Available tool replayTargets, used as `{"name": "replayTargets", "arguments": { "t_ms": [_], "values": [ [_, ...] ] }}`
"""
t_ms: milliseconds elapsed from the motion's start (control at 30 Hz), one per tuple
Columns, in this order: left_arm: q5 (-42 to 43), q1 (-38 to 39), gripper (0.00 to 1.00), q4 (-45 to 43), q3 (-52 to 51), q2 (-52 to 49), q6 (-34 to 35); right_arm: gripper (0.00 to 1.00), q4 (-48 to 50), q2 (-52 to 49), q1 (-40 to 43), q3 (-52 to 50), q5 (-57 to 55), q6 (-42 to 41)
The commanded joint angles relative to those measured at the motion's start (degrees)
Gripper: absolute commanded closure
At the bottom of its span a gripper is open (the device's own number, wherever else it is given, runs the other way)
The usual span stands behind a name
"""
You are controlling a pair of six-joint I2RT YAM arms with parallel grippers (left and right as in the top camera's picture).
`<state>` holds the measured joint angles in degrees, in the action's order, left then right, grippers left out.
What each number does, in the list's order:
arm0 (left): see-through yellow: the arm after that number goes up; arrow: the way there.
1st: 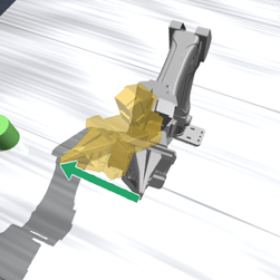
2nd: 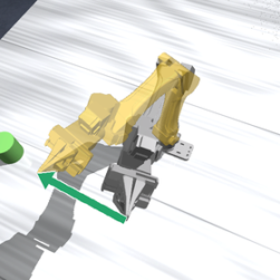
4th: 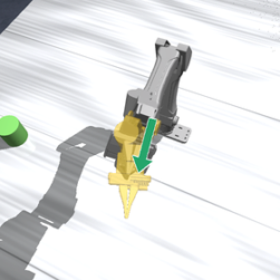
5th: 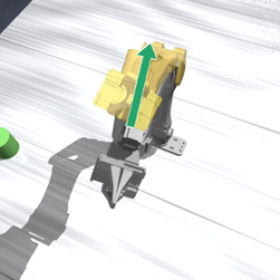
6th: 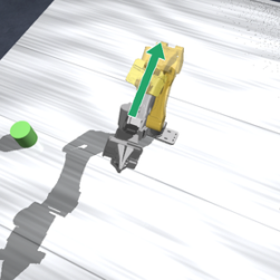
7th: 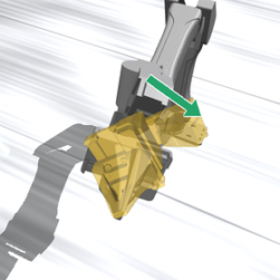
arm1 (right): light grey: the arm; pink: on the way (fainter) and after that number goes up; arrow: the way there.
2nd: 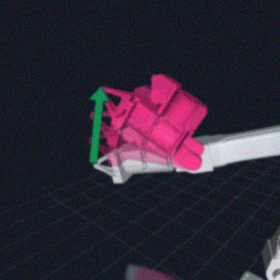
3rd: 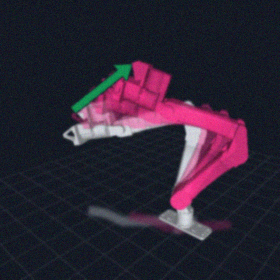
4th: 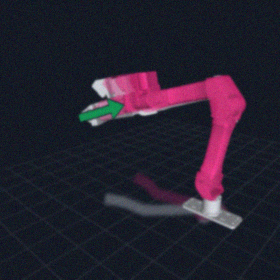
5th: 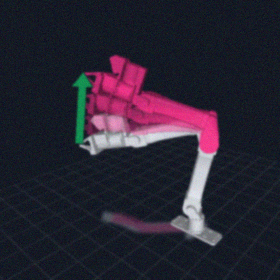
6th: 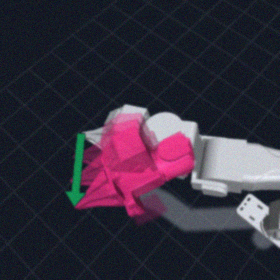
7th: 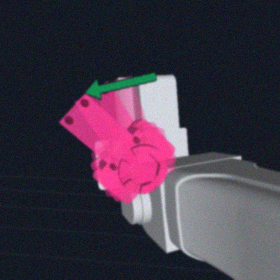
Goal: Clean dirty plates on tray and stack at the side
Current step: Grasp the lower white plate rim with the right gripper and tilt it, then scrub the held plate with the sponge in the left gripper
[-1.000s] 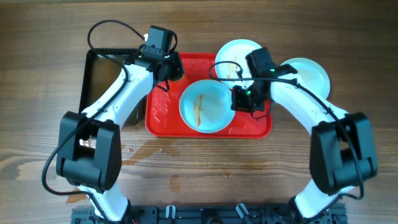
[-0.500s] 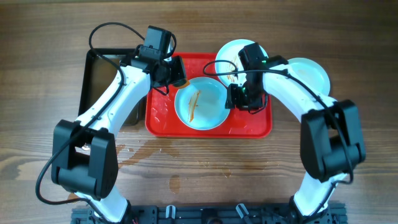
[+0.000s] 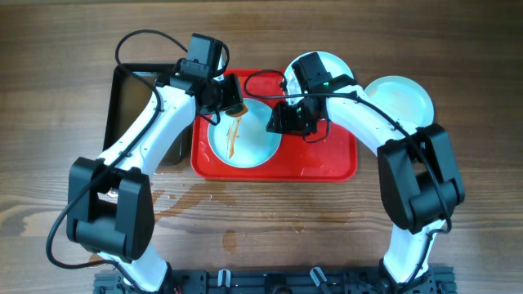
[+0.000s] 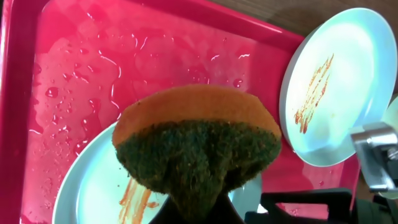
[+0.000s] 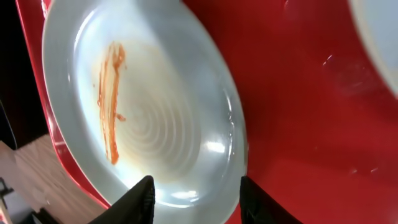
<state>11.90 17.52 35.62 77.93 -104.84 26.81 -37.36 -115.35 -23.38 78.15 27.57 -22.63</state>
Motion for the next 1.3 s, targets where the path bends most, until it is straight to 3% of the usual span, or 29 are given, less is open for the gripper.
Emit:
{"name": "replayTargets", "arguments": {
  "t_ms": [0, 133, 267, 300, 400, 533, 633, 700, 733, 833, 1100, 1267],
  "values": [
    [0.74, -0.37, 0.96, 0.28, -0.2, 0.79, -1.14, 0.58, 0.42, -0.59, -0.13, 1.03, -3.67, -4.24],
    [0.7, -0.39, 0.96, 1.57, -0.2, 0.79, -3.8, 0.62, -0.2, -0.72, -2.36, 0.96, -7.82, -9.6],
    [0.44, -0.44, 0.96, 3.04, -0.2, 0.79, -5.68, 0.85, -0.22, -1.57, -5.07, 0.92, -10.73, -13.88],
    [0.44, -0.44, 0.96, 3.06, -0.2, 0.79, -5.68, 0.87, -0.66, -1.6, -5.33, 0.87, -10.78, -14.38],
    [0.5, -0.44, 0.96, 3.06, -0.2, 0.79, -5.64, 0.87, -0.66, -2.89, -5.81, 0.81, -10.84, -15.5],
    [0.48, -0.44, 0.96, 3.04, -0.2, 0.79, -5.64, 0.78, -0.07, -3.48, -6.01, 0.81, -8.52, -15.58],
    [0.5, -0.44, 0.96, 3.04, -0.2, 0.79, -5.64, 0.82, 0.61, -3.5, -6.36, 0.52, -8.11, -16.83],
    [0.5, -0.44, 0.96, 3.04, -0.2, 0.79, -5.64, 0.94, 1.31, -3.5, -7.02, 0.13, -7.74, -17.86],
    [0.5, -0.44, 0.96, 3.04, -0.2, 0.79, -5.62, 0.96, 1.64, -3.5, -7.04, 0.13, -7.93, -17.86],
    [0.5, -0.44, 0.96, 3.32, -0.2, 0.79, -5.64, 0.96, 3.32, -3.5, -4.57, 0.24, -7.43, -17.62],
    [-2.69, -0.42, 0.96, 4.68, -1.44, -0.24, -5.88, 0.96, 7.19, -3.5, 4.81, 0.39, -0.46, -5.9],
    [-3.63, -0.37, 0.96, -6.49, -7.45, -4.44, -8.94, 0.96, 8.48, -3.5, 2.51, 0.39, -0.44, -4.46]
  ]
}}
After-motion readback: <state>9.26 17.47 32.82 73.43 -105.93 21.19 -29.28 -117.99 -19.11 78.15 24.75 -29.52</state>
